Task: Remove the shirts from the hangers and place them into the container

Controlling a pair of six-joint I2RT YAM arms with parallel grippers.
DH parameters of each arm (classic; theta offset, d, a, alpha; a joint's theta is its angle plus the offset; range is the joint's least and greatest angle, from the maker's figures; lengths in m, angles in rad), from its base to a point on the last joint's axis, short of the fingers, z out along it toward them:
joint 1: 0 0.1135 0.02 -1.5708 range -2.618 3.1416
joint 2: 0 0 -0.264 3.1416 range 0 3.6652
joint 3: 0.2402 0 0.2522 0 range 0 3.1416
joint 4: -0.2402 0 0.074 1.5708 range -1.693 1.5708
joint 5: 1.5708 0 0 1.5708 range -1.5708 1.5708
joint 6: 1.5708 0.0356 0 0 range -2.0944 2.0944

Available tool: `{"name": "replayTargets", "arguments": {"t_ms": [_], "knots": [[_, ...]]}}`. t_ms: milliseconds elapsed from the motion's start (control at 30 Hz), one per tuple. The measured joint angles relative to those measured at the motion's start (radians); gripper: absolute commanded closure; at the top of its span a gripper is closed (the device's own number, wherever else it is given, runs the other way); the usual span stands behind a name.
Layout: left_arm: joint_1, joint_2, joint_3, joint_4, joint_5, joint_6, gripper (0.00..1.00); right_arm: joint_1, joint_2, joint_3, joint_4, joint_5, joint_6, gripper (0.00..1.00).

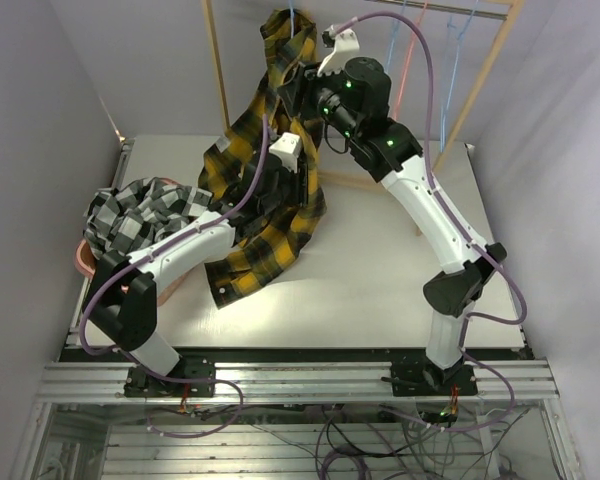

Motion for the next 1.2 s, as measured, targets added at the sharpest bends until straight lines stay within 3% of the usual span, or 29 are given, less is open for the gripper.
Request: {"name": "replayTargets", "arguments": {"t_ms": [67, 300, 367, 400, 467, 767, 1200], "knots": [[-0.003, 0.002, 0.0, -0.002, -0.007, 0.005, 0.44, -0.001, 0.023, 0.027, -0.008, 0.018, -0.006, 0.72], [-0.004, 0.003, 0.0, -0.011, -0.023, 0.02, 0.43, -0.012, 0.067, 0.04, -0.015, 0.058, -0.011, 0.68], [-0.005, 0.003, 0.0, -0.018, -0.024, 0.024, 0.44, -0.014, 0.072, 0.04, -0.014, 0.063, -0.011, 0.71], [-0.005, 0.003, 0.0, -0.021, -0.025, 0.024, 0.44, -0.014, 0.072, 0.04, -0.014, 0.065, -0.01, 0.77], [-0.005, 0.003, 0.0, -0.022, -0.026, 0.026, 0.43, -0.015, 0.072, 0.04, -0.013, 0.07, -0.01, 1.0], [-0.006, -0.033, 0.0, -0.103, -0.097, 0.051, 0.4, -0.039, 0.069, 0.008, 0.01, 0.136, -0.036, 1.0], [-0.008, -0.401, 0.037, -0.297, -0.307, 0.124, 0.38, -0.034, 0.036, -0.011, 0.05, 0.198, -0.095, 1.0]]}}
